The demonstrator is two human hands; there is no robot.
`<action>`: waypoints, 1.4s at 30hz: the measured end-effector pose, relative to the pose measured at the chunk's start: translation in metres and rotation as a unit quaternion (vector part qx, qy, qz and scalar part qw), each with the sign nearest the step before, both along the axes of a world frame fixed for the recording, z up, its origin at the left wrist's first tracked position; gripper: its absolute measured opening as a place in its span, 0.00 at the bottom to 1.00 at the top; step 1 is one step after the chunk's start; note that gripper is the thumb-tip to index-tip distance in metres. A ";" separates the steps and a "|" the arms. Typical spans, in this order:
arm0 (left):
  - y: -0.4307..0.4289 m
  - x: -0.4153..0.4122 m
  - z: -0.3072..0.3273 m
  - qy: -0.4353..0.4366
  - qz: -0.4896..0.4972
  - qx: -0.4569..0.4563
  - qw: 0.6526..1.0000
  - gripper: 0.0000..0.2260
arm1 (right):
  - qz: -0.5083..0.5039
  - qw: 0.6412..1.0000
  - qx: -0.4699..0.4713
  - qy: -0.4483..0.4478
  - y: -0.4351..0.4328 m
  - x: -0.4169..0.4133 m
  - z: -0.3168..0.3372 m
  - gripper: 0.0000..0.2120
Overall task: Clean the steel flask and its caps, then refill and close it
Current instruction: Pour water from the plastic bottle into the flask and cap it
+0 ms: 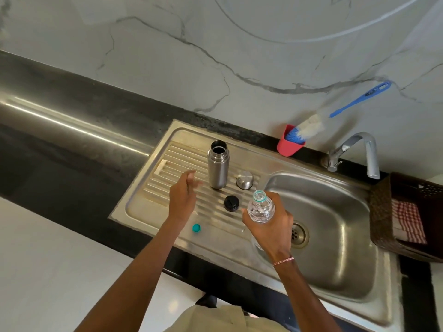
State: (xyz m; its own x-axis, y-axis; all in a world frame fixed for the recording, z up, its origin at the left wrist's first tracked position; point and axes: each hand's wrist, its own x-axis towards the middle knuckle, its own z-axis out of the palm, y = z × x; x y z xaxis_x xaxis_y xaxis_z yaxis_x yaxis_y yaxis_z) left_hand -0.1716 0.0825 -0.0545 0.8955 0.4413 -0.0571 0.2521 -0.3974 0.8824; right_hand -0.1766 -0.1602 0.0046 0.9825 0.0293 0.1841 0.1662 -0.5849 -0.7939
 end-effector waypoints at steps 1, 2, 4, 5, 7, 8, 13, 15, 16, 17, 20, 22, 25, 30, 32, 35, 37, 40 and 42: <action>-0.003 0.014 0.007 -0.004 -0.015 0.002 1.000 0.31 | -0.002 1.000 0.000 -0.003 -0.001 -0.001 0.001 0.28; -0.007 0.027 0.012 -0.005 -0.028 0.008 1.000 0.38 | -0.006 1.000 0.003 -0.006 -0.003 -0.001 0.003 0.28; -0.016 0.053 0.011 0.005 -0.033 0.009 0.999 0.54 | -0.011 1.000 0.008 -0.008 -0.009 -0.003 0.005 0.26; -0.020 0.063 0.010 0.009 -0.027 0.007 1.000 0.58 | -0.016 1.000 0.009 -0.007 -0.012 -0.004 0.005 0.26; -0.028 0.079 0.005 0.014 -0.016 -0.013 1.000 0.59 | -0.028 1.000 0.006 -0.011 -0.018 -0.007 0.008 0.27; -0.032 0.083 0.003 0.014 -0.009 -0.027 0.999 0.55 | -0.034 0.999 0.004 -0.014 -0.021 -0.008 0.010 0.27; -0.049 0.086 0.014 -0.054 0.039 -0.036 0.997 0.30 | -0.062 0.998 -0.005 -0.022 -0.043 -0.011 0.021 0.26; -0.055 0.083 0.033 -0.096 0.015 -0.023 0.995 0.29 | -0.083 0.996 -0.003 -0.029 -0.055 -0.009 0.028 0.26; -0.059 0.080 0.046 -0.115 0.001 -0.017 0.993 0.29 | -0.091 0.995 -0.001 -0.032 -0.060 -0.008 0.033 0.25; -0.066 0.077 0.060 -0.134 -0.018 -0.014 0.991 0.29 | -0.097 0.995 0.000 -0.038 -0.066 -0.007 0.039 0.25; -0.095 0.064 0.099 -0.166 -0.088 -0.034 0.982 0.29 | -0.108 0.992 -0.015 -0.069 -0.087 0.000 0.060 0.25; -0.118 0.055 0.112 -0.167 -0.147 -0.056 0.973 0.29 | -0.105 0.989 -0.038 -0.094 -0.102 0.006 0.076 0.24; -0.153 0.044 0.114 -0.167 -0.220 -0.073 0.958 0.28 | -0.103 0.985 -0.066 -0.121 -0.122 0.015 0.097 0.24; -0.199 0.029 0.108 -0.171 -0.283 -0.079 0.940 0.27 | -0.067 0.966 -0.194 -0.155 -0.155 0.025 0.123 0.24; -0.211 0.026 0.108 -0.171 -0.296 -0.081 0.936 0.26 | -0.055 0.953 -0.249 -0.164 -0.167 0.025 0.133 0.22; -0.221 0.025 0.111 -0.170 -0.307 -0.079 0.933 0.27 | -0.022 0.930 -0.322 -0.175 -0.180 0.024 0.144 0.22; -0.226 0.024 0.113 -0.169 -0.308 -0.077 0.933 0.28 | 0.003 0.920 -0.351 -0.173 -0.187 0.024 0.149 0.22; -0.230 0.022 0.117 -0.174 -0.310 -0.072 0.932 0.28 | 0.026 0.906 -0.391 -0.162 -0.194 0.025 0.154 0.23; -0.231 0.021 0.118 -0.176 -0.312 -0.068 0.931 0.29 | 0.031 0.897 -0.408 -0.167 -0.197 0.026 0.157 0.24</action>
State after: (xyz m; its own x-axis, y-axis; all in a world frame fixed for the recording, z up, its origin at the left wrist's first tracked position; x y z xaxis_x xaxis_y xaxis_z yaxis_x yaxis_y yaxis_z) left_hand -0.1502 -0.1481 0.0635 0.9491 -0.1611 0.2708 -0.3044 -0.2473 0.9199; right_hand -0.1504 -0.3572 0.1617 0.8679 0.3415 0.3608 0.3679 -0.9298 -0.0049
